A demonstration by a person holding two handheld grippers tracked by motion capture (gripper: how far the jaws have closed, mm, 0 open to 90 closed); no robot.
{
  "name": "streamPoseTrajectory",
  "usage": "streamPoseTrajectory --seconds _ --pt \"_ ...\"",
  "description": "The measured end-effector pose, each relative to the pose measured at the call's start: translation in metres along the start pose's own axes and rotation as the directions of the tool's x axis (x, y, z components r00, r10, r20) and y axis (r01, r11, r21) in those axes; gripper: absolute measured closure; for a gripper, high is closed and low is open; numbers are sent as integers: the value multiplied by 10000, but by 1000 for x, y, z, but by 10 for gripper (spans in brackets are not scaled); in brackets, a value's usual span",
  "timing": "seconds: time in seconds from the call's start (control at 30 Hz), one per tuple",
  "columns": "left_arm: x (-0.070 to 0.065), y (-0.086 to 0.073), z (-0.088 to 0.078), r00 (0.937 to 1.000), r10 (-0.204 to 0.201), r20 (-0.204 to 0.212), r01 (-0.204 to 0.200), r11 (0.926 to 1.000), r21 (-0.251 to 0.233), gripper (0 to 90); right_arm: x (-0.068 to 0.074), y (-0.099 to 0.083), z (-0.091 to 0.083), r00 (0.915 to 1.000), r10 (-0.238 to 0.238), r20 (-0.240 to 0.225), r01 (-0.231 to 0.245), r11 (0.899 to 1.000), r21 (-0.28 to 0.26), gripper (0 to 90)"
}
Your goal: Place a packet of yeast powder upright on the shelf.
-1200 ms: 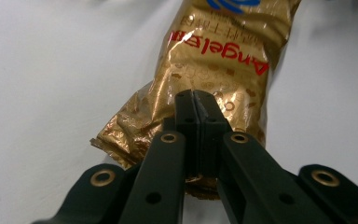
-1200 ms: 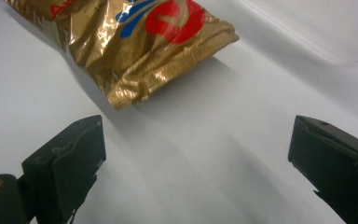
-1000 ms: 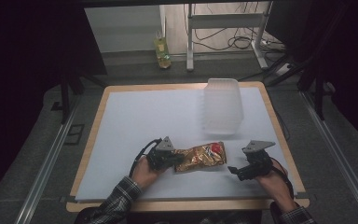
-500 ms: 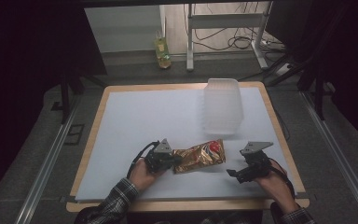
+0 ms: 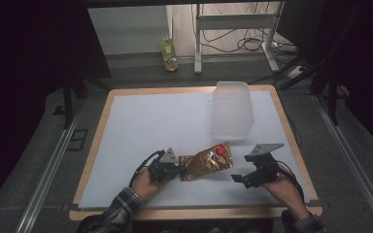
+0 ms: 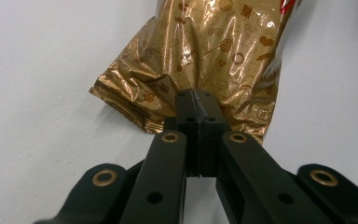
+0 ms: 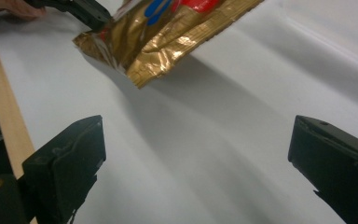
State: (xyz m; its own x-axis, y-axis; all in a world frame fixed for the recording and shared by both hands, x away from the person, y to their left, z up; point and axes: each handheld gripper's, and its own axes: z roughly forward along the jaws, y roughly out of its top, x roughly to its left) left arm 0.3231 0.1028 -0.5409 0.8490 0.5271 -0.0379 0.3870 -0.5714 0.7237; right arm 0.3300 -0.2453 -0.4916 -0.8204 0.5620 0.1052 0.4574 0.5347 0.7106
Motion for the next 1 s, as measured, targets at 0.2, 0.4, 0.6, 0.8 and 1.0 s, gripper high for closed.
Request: streamPoseTrajectory --seconds 0.2,0.4,0.6,0.8,1.0 --pt "-1 -2 1 10000 -91 -21 90 9997 -223 899 4 10 9 9996 129 -265 -121 9995 283 43" --pt "-1 -3 0 10000 16 -47 -17 9998 -194 899 3 24 22 9944 792 -705 -749 9952 628 43" --pt "-1 -3 0 10000 -7 -76 5 9998 -206 899 -1 40 34 9870 1296 -949 -1220 9891 819 83" --pt "-2 -3 0 9999 -24 -103 22 9999 -164 898 0 55 50 9802 1536 -1254 -1422 9853 949 294" --pt "-2 -3 1 9997 -230 -40 229 9994 -245 898 -1 64 59 9675 2042 -1495 -1831 9726 1436 405"
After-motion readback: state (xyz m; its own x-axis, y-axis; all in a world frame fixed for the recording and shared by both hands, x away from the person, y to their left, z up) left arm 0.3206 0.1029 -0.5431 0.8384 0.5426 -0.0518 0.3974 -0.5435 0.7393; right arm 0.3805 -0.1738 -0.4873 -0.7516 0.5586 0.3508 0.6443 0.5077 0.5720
